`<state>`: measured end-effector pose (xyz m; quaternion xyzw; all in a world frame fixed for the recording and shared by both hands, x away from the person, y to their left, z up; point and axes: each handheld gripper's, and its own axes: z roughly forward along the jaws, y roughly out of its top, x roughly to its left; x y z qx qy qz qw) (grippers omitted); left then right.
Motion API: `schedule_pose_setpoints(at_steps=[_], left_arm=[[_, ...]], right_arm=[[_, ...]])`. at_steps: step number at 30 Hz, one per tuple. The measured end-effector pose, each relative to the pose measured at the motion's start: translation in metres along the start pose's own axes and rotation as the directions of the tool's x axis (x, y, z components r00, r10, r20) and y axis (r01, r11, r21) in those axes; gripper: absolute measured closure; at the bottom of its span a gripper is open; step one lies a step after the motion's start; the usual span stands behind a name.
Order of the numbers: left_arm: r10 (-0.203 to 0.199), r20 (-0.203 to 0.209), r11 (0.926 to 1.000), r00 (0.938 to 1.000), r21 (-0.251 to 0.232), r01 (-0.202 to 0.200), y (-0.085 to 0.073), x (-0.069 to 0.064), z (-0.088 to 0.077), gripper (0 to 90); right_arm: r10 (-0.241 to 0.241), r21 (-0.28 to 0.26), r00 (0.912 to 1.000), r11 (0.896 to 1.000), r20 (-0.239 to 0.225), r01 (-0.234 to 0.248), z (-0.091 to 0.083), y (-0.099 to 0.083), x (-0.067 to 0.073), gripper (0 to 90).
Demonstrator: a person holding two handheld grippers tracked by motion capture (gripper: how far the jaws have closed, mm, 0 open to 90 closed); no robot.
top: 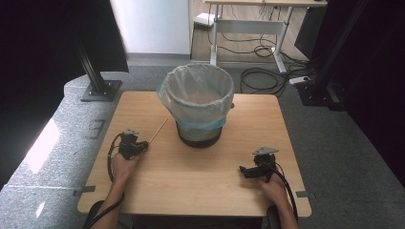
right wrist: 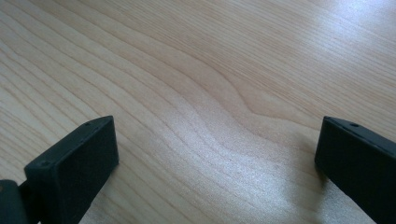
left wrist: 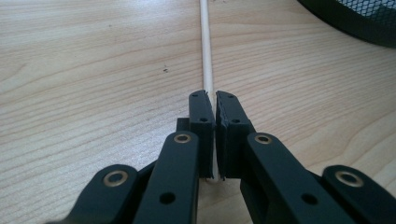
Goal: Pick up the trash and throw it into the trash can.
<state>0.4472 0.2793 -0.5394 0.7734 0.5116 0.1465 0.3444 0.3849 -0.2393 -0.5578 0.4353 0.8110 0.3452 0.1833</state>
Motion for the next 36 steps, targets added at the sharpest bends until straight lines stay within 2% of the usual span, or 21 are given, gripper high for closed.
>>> schedule_pose_setpoints(at_steps=[4,12,19,36], left_arm=[[0.013,-0.007,0.9998,0.9999,0.015,-0.013,0.004,-0.001,0.0,86.3],[-0.005,0.034,1.0,0.9994,-0.004,0.005,0.016,0.001,-0.014,86.3],[-0.016,0.053,0.9998,0.9985,0.008,0.016,0.027,0.005,-0.028,86.4],[-0.035,0.071,0.9994,0.9969,-0.004,0.036,0.061,0.021,-0.08,86.4]], right_arm=[[0.001,-0.001,1.0,1.0,0.0,-0.001,0.0,0.0,0.0,0.0],[-0.001,-0.001,1.0,1.0,0.0,0.001,0.0,0.0,0.0,0.0],[0.001,0.0,1.0,1.0,0.0,-0.001,0.0,0.0,0.0,0.0],[0.002,0.001,1.0,1.0,0.0,-0.002,0.0,0.0,0.0,0.0]])
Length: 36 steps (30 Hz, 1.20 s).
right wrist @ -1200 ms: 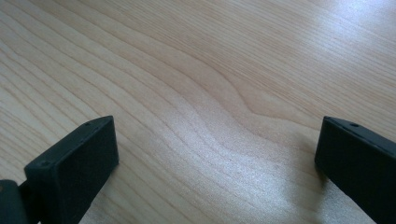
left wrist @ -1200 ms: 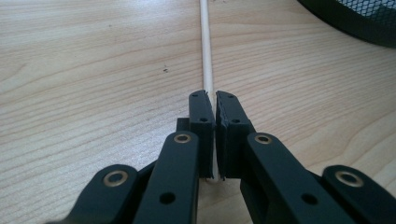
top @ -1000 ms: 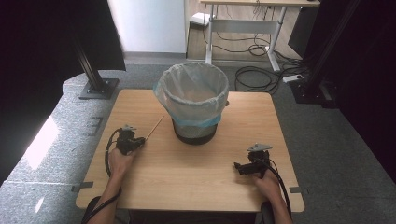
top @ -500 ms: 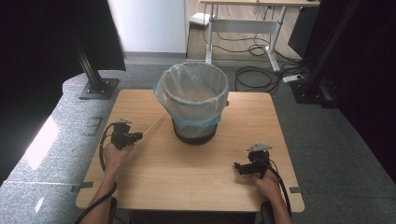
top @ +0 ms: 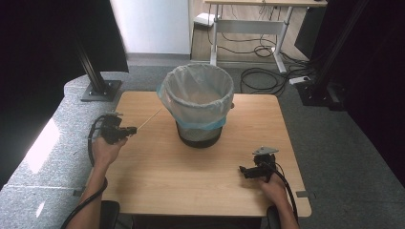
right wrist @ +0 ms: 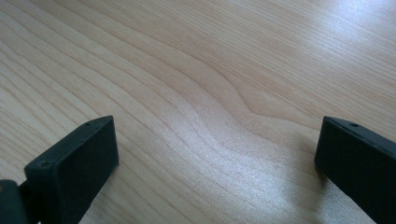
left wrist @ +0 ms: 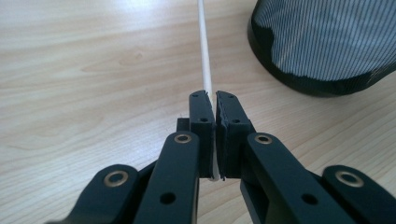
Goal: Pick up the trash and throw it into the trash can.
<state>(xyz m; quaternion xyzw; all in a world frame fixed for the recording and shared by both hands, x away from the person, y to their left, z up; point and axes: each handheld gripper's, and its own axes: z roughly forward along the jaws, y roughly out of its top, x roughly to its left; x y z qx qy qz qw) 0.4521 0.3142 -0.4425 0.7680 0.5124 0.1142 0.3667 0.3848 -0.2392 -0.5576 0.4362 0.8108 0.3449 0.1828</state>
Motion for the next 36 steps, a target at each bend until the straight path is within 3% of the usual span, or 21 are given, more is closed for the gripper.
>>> schedule_pose_setpoints(at_steps=[22,30,36], left_arm=[[0.01,-0.041,0.9994,0.9991,-0.032,-0.012,0.071,0.0,-0.069,86.4],[0.03,-0.05,0.9985,0.9983,-0.044,-0.032,0.096,-0.007,-0.094,86.4],[0.053,-0.033,0.9972,0.998,-0.051,-0.055,0.113,-0.019,-0.108,86.4]], right_arm=[[-0.001,0.0,1.0,1.0,0.0,0.001,0.0,0.0,0.0,0.0],[-0.004,-0.001,1.0,1.0,0.0,0.004,0.0,0.0,0.0,0.0],[-0.004,-0.001,1.0,1.0,0.001,0.004,0.0,0.0,0.0,0.0]])
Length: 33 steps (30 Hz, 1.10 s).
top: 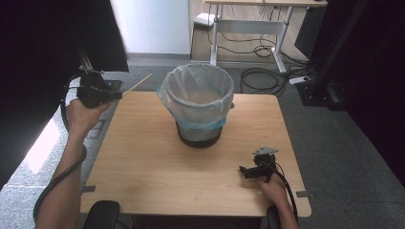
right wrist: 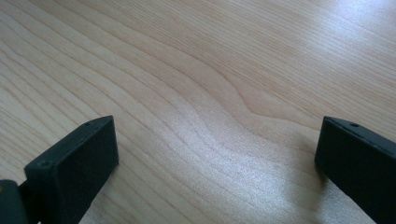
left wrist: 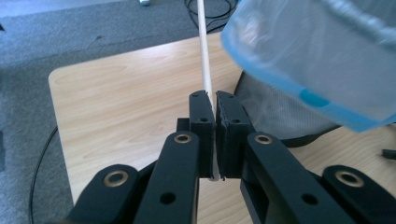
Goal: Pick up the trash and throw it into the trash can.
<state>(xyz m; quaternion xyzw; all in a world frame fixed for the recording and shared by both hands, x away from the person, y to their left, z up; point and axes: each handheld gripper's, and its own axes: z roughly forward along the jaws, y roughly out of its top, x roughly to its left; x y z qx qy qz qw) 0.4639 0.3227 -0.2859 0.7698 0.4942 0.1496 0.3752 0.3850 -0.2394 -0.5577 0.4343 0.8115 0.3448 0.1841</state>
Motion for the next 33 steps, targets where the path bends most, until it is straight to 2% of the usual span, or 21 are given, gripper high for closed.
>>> schedule_pose_setpoints(at_steps=[9,16,20,26,31,33], left_arm=[[0.042,0.058,0.9987,0.9974,-0.031,-0.04,0.026,-0.022,-0.014,86.3],[0.086,0.114,0.9958,0.9898,-0.04,-0.082,0.041,-0.045,-0.012,86.3],[0.111,0.151,0.9937,0.9823,-0.032,-0.108,0.047,-0.06,0.0,86.3],[0.144,0.197,0.9892,0.9698,-0.005,-0.146,0.054,-0.082,0.029,86.3],[0.161,0.222,0.9856,0.9617,0.015,-0.168,0.058,-0.098,0.05,86.2],[0.174,0.218,0.9825,0.9603,0.027,-0.184,0.06,-0.105,0.058,86.2]], right_arm=[[0.001,0.001,1.0,1.0,-0.001,-0.001,0.0,0.0,0.0,0.0],[0.001,0.001,1.0,1.0,-0.001,-0.001,0.0,0.0,0.0,0.0],[0.002,0.002,1.0,1.0,-0.001,-0.002,0.0,0.0,0.0,0.0],[0.001,0.001,1.0,1.0,-0.001,-0.001,0.0,0.0,0.0,0.0],[0.0,0.001,1.0,1.0,-0.002,0.0,0.0,0.0,0.0,0.0],[0.0,0.002,1.0,1.0,-0.002,0.0,0.0,0.0,0.001,0.0]])
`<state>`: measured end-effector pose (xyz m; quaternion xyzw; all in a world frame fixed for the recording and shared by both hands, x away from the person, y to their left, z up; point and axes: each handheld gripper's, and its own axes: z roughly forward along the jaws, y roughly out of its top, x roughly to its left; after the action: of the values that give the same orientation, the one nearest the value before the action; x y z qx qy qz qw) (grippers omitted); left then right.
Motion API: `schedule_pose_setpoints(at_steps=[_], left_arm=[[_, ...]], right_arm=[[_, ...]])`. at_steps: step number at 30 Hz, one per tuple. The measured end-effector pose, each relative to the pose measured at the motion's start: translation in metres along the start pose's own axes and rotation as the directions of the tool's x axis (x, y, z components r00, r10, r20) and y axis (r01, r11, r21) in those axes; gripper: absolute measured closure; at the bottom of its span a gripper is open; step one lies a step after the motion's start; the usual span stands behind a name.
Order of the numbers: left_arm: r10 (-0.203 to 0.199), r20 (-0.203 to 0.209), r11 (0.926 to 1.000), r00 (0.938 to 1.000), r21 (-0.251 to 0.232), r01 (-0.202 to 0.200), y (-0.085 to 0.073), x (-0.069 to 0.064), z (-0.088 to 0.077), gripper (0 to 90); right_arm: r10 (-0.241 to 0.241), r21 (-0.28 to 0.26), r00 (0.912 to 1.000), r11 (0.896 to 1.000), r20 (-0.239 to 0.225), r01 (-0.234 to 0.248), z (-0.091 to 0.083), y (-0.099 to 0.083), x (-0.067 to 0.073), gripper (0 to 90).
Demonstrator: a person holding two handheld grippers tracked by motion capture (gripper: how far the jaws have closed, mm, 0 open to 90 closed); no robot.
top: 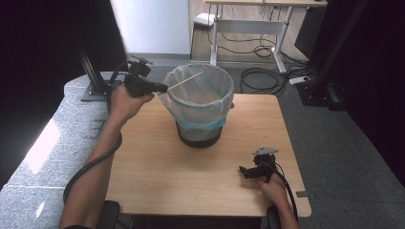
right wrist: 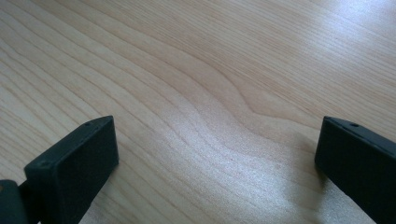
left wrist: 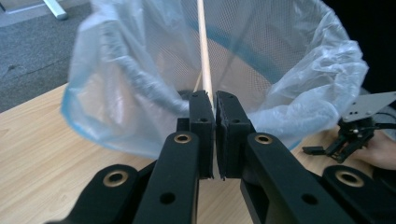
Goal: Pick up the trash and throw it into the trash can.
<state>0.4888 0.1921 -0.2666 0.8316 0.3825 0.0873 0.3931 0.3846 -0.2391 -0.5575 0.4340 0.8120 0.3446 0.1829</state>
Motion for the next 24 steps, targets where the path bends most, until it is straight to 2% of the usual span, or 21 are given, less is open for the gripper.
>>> schedule_pose_setpoints(at_steps=[2,4,5,6,10,14,18,24], left_arm=[[0.012,-0.006,0.9998,0.9999,0.013,-0.012,0.003,-0.003,0.008,86.1],[0.024,-0.017,0.9997,0.9996,0.004,-0.024,0.005,-0.005,0.014,84.8],[0.023,-0.024,0.9997,0.9994,-0.002,-0.023,0.007,-0.006,0.017,79.3],[0.023,-0.028,0.9997,0.9993,-0.002,-0.024,0.008,-0.006,0.019,68.0],[0.056,-0.06,0.998,0.9966,-0.024,-0.058,0.008,-0.009,0.022,38.4],[0.06,-0.087,0.9971,0.9944,-0.042,-0.064,0.0,-0.007,0.016,16.6],[0.068,-0.094,0.9962,0.9933,-0.048,-0.073,-0.017,-0.003,0.007,12.6],[0.077,-0.119,0.9957,0.9899,-0.043,-0.082,-0.045,0.002,0.004,0.0]], right_arm=[[0.0,0.0,1.0,1.0,0.0,0.0,0.0,0.0,0.0,0.0],[-0.001,-0.001,1.0,1.0,-0.001,0.001,0.0,0.0,0.0,0.0],[-0.002,-0.001,1.0,1.0,-0.002,0.002,0.0,0.0,0.0,0.0],[-0.002,-0.001,1.0,1.0,-0.002,0.002,0.0,0.0,0.0,0.0],[-0.003,-0.001,1.0,1.0,-0.003,0.003,0.0,0.0,0.0,0.0],[-0.002,-0.001,1.0,1.0,-0.004,0.002,0.0,0.0,0.0,0.0],[-0.002,-0.001,1.0,1.0,-0.004,0.002,0.0,0.0,0.0,0.0],[-0.002,-0.001,1.0,1.0,-0.004,0.002,0.0,0.0,0.001,0.0]])
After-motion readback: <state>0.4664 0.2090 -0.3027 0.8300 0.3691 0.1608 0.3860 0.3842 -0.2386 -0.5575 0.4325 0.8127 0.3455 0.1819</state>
